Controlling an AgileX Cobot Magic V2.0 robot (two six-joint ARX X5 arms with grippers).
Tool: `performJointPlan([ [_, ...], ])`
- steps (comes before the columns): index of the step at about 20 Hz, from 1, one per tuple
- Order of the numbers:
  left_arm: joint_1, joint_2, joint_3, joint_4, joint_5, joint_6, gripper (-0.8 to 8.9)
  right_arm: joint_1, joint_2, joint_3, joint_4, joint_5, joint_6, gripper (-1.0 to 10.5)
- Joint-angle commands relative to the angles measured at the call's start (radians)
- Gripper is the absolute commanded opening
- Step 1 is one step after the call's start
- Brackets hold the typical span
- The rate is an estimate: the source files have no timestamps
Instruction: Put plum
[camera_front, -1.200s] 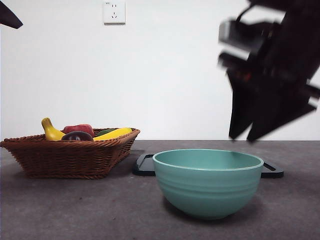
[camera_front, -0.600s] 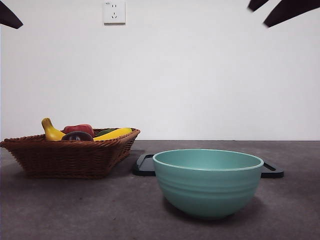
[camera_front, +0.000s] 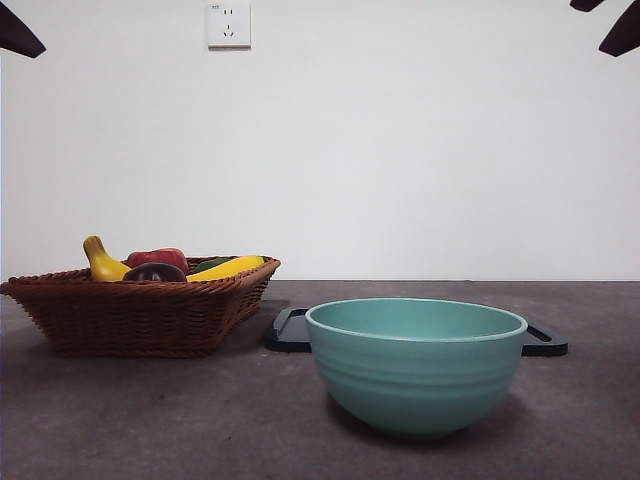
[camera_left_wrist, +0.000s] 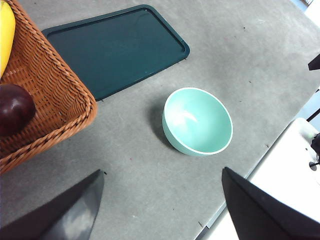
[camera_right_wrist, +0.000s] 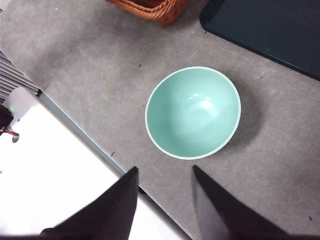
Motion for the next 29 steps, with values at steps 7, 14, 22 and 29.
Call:
performJointPlan([
  [7,-0.005,0.006,0.019,0.008,0.005,0.004,0.0,0.009,0.006,0.016,0.01,-0.002,-0.019,0.0],
  [14,-0.005,0.006,0.019,0.009,0.005,0.004,0.07,0.009,0.006,0.016,0.011,-0.002,-0.03,0.1],
  [22,-0.005,0.006,0.019,0.009,0.006,0.004,0.07,0.009,0.006,0.016,0.011,-0.002,-0.03,0.0],
  [29,0.035,-0.048,0.015,0.071,-0.078,0.096,0.07,0.009,0.006,0.016,0.011,-0.002,-0.03,0.0],
])
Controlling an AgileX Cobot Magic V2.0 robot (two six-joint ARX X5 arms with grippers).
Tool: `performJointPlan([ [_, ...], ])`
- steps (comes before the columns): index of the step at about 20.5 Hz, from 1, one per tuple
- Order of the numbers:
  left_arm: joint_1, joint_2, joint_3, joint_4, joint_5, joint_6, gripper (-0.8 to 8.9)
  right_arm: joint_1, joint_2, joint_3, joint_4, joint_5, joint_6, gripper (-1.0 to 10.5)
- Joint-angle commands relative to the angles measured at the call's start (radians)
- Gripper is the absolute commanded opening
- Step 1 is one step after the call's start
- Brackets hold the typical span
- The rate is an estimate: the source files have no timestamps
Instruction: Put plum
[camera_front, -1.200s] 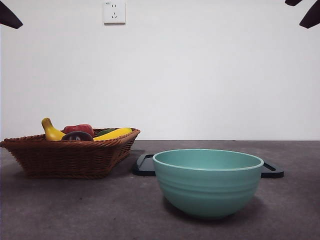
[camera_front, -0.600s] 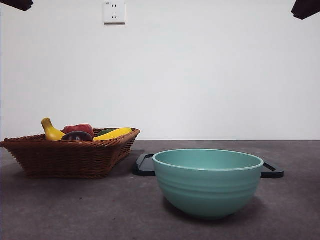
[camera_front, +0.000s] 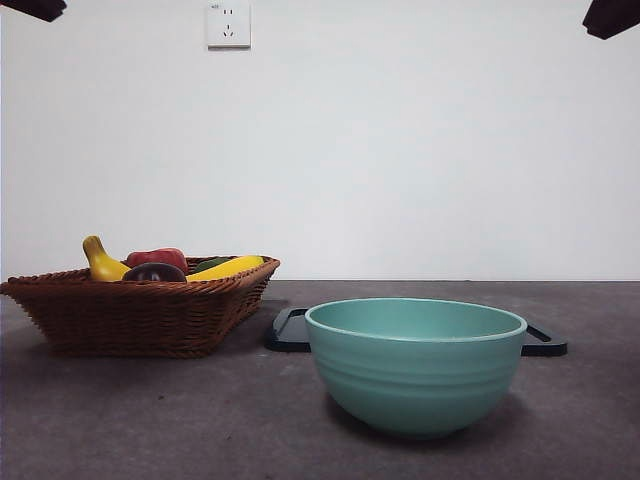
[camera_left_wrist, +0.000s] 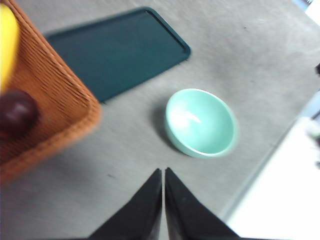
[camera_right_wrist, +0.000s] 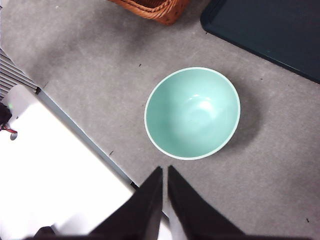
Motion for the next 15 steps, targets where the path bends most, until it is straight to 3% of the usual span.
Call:
performJointPlan([
  [1,0.054,-0.069,0.007,0.124,-0.105,0.057,0.07,0.009,0.006,0.016,0.01,-0.002,-0.012,0.0],
  [4,0.166,-0.196,-0.078,0.347,-0.195,0.058,0.07,0.009,0.006,0.016,0.011,-0.002,-0.012,0.0],
  [8,0.274,-0.396,-0.322,0.645,-0.378,0.055,0.07,0.009,0.006,0.016,0.011,-0.002,-0.012,0.1],
  [15,0.345,-0.603,-0.607,0.8,-0.429,0.005,0.07,0.009,0.006,0.016,0.01,-0.002,-0.012,0.1],
])
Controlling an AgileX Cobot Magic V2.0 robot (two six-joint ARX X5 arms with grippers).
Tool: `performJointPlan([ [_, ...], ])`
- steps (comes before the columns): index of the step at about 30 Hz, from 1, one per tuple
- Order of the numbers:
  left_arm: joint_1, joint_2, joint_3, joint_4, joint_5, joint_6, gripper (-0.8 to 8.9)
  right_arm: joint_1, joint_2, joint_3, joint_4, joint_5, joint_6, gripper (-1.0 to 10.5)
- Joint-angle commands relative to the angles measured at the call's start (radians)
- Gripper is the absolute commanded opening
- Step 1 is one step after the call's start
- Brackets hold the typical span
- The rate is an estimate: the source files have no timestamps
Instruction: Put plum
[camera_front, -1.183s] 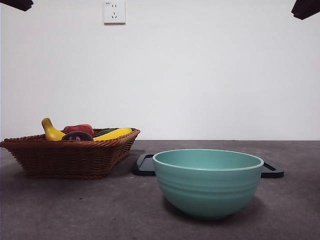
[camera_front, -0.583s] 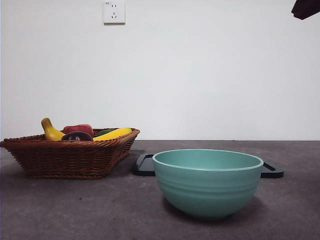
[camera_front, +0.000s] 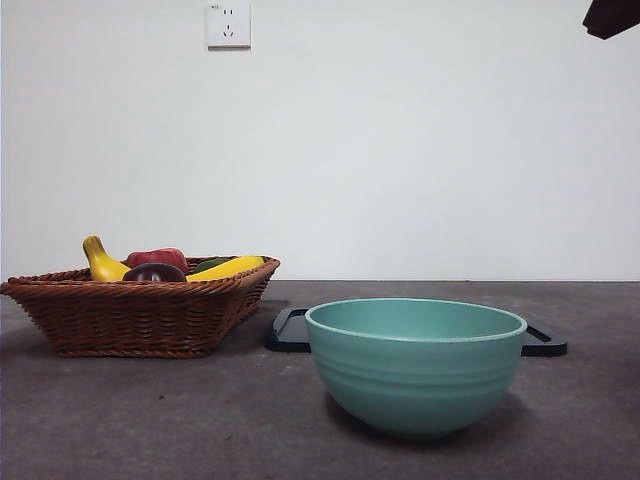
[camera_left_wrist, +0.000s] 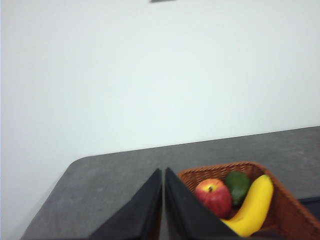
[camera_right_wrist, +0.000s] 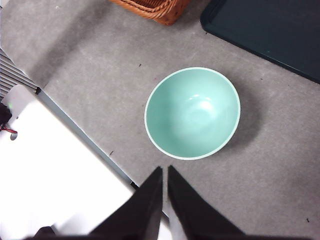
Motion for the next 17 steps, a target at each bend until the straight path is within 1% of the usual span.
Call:
performJointPlan([
  [1,0.015,-0.052,-0.079,0.037,-0.011,-0.038,0.07,0.009,0.006,0.016,0.011,-0.002,-0.012,0.1],
  [6,0.035,-0.126,-0.192,0.036,-0.062,-0.086,0.07,0.009,0.006,0.016,0.011,-0.002,-0.012,0.0],
  [17,0.042,-0.208,-0.333,0.034,-0.064,-0.095,0.07,0.009,0.006,0.016,0.011,-0.002,-0.012,0.1],
])
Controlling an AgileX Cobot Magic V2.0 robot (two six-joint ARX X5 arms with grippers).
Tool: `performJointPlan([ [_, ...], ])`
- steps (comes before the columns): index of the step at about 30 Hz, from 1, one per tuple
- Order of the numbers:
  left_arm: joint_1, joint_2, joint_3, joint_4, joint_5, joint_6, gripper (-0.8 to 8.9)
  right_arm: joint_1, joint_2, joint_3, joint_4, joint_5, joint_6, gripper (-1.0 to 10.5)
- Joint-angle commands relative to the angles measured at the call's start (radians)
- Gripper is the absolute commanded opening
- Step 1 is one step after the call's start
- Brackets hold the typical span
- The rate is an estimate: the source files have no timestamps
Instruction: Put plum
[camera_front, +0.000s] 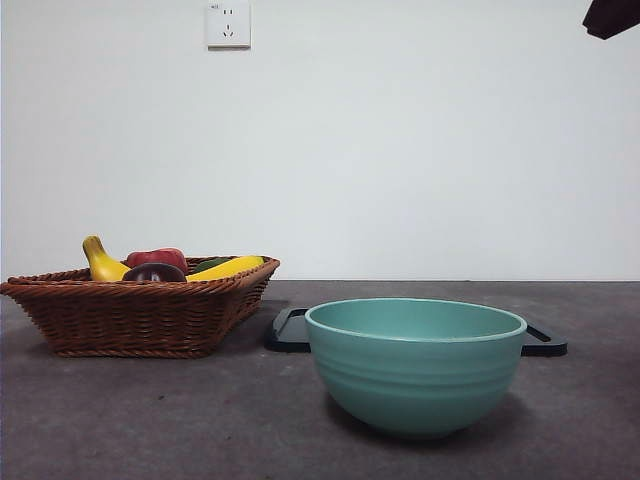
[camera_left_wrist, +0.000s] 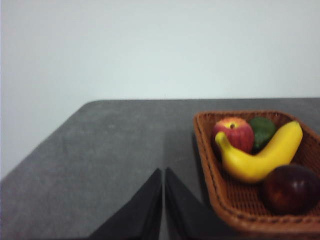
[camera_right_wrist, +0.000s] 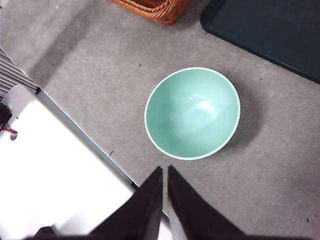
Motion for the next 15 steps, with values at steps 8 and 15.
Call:
performJointPlan([
  [8,0.003,-0.009,-0.029,-0.066,-0.003,-0.015,0.07,0.009,0.006,0.016,0.01,-0.002,-0.012,0.1],
  [15,0.003,-0.009,-0.029,-0.172,-0.003,-0.018,0.07,0.009,0.006,0.016,0.011,-0.002,-0.012,0.1],
])
